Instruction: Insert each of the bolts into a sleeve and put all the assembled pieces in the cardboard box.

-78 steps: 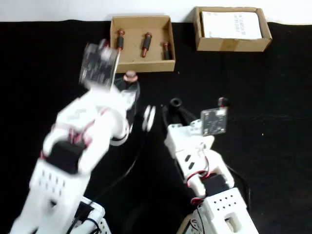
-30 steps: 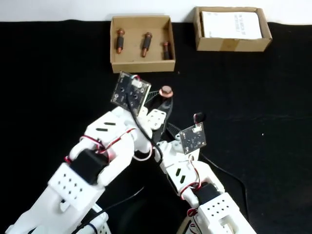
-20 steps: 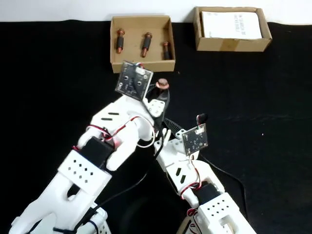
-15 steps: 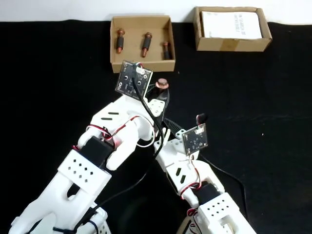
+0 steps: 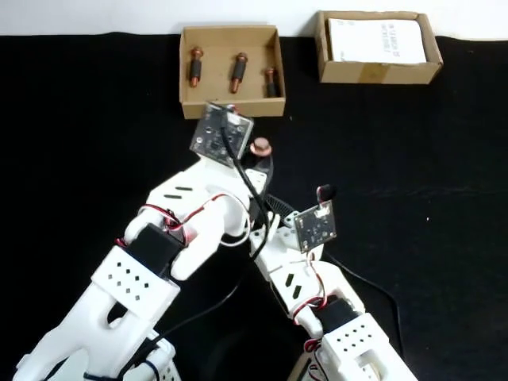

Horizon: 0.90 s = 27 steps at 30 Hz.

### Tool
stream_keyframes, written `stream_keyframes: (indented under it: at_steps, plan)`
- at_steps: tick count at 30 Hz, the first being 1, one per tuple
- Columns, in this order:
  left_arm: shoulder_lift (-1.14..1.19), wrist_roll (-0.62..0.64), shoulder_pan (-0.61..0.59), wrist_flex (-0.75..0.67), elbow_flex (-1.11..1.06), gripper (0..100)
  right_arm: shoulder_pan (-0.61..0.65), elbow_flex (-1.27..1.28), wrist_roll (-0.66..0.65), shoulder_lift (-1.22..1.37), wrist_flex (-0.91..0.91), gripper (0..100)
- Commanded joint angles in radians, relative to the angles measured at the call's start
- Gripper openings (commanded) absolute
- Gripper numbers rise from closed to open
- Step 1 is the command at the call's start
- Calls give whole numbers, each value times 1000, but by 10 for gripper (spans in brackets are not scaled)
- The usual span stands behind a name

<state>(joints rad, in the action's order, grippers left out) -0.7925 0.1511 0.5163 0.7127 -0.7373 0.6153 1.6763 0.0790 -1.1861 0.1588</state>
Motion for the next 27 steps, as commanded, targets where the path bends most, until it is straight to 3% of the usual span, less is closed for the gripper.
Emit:
stream_keyframes:
  at_steps: [1, 6, 10, 14, 21, 27]
  plan:
    - [-1, -55, 24, 29, 12, 9, -2, 4, -3, -24, 25, 6]
    - [-1, -63, 31, 44, 13, 12, -2, 8, -3, -24, 25, 6]
    - [-1, -57, 25, 75, 22, 104, -2, 2, -3, -24, 24, 6]
    - [8, 28, 16, 239, 136, 181, -2, 2, -3, -24, 21, 6]
    - [140, 48, -71, 419, 361, 206, -4, -1, -3, -22, 18, 6]
    - [203, 49, -16, 703, 697, 214, -62, -1, -3, -21, 16, 6]
